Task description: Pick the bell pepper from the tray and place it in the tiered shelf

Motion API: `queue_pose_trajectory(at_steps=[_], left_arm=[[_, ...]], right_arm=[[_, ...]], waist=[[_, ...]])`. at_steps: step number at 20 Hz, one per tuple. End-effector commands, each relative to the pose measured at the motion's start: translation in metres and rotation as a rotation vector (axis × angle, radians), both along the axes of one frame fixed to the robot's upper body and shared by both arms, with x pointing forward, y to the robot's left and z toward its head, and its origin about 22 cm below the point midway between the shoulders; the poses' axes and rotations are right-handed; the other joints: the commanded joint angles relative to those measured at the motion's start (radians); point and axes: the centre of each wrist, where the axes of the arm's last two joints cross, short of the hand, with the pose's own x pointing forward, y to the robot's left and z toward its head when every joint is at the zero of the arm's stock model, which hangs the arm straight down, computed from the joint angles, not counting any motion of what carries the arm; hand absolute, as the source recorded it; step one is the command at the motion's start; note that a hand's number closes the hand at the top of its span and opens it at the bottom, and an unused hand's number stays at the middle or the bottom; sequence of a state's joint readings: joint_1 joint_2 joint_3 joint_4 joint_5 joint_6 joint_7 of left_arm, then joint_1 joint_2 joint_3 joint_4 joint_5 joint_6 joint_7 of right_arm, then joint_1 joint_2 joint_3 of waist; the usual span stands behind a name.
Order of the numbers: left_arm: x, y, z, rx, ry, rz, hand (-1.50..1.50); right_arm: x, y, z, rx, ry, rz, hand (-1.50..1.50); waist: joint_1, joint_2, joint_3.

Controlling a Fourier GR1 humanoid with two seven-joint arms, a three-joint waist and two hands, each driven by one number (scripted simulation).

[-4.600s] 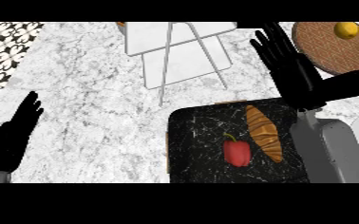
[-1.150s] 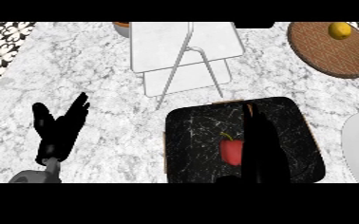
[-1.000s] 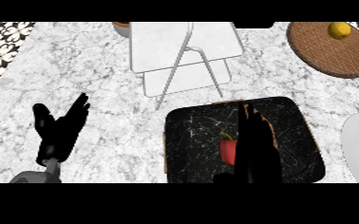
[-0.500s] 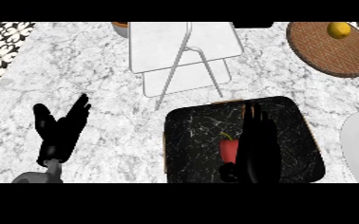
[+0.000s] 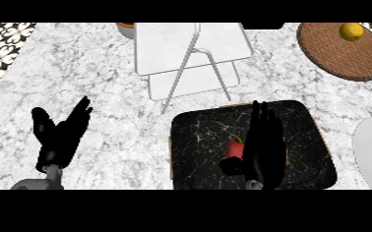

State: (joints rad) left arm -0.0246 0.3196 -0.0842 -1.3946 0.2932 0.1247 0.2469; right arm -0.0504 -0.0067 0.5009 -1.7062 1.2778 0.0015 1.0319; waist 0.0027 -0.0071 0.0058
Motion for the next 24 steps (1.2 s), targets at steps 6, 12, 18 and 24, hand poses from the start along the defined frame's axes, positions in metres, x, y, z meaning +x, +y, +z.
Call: queue_pose_trajectory(at_steps=[6, 12, 18, 24], left_arm=[[0.008, -0.001, -0.008, -0.011, 0.044, 0.013, 0.0], [0.002, -0.017, -0.002, -0.025, 0.051, 0.006, 0.0], [0.008, -0.013, -0.008, -0.012, 0.039, -0.01, 0.0], [0.02, -0.004, 0.002, 0.009, 0.022, -0.028, 0.0]], right_arm=[[0.008, 0.0, -0.027, -0.115, 0.237, 0.163, 1.5], [-0.018, 0.032, -0.046, -0.004, 0.118, 0.198, 1.5], [-0.016, 0.064, -0.013, 0.069, 0.081, 0.432, 1.5], [-0.044, 0.099, 0.026, 0.292, 0.134, 0.82, 1.5]], waist=[[0.001, 0.01, -0.006], [0.004, 0.007, -0.005], [0.016, 0.01, -0.005], [0.037, 0.013, -0.005]])
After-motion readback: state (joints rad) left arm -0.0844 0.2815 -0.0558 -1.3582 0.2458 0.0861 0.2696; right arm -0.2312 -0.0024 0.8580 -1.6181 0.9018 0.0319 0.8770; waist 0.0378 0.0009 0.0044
